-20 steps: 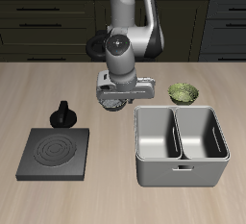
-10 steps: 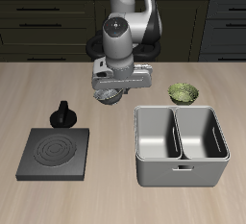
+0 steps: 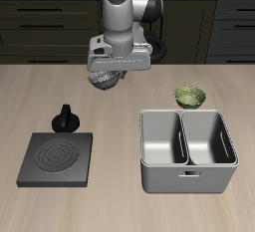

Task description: Place the black bowl on the flat stove

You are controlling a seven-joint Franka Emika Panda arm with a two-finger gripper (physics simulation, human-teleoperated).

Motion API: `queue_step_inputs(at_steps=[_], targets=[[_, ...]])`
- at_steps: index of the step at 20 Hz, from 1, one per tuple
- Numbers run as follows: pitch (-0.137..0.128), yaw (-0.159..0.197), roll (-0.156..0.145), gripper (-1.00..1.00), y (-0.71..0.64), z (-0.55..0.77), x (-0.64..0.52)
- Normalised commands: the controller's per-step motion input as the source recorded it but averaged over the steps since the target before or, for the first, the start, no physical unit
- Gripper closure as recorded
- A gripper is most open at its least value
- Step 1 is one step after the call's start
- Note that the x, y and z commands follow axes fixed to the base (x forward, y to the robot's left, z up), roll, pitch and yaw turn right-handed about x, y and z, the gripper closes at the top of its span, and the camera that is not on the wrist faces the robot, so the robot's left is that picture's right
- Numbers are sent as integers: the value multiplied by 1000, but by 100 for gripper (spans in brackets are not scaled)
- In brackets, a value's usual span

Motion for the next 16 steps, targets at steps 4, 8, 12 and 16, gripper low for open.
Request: queue_step_inputs(at_steps=[4, 8, 12, 16], targets=[[-59, 20, -18, 100, -137, 417, -42], [-54, 10, -1, 100, -38, 429, -32], [-78, 11, 29, 100, 21, 596, -54], [-13, 14, 33, 100, -17, 188, 83]])
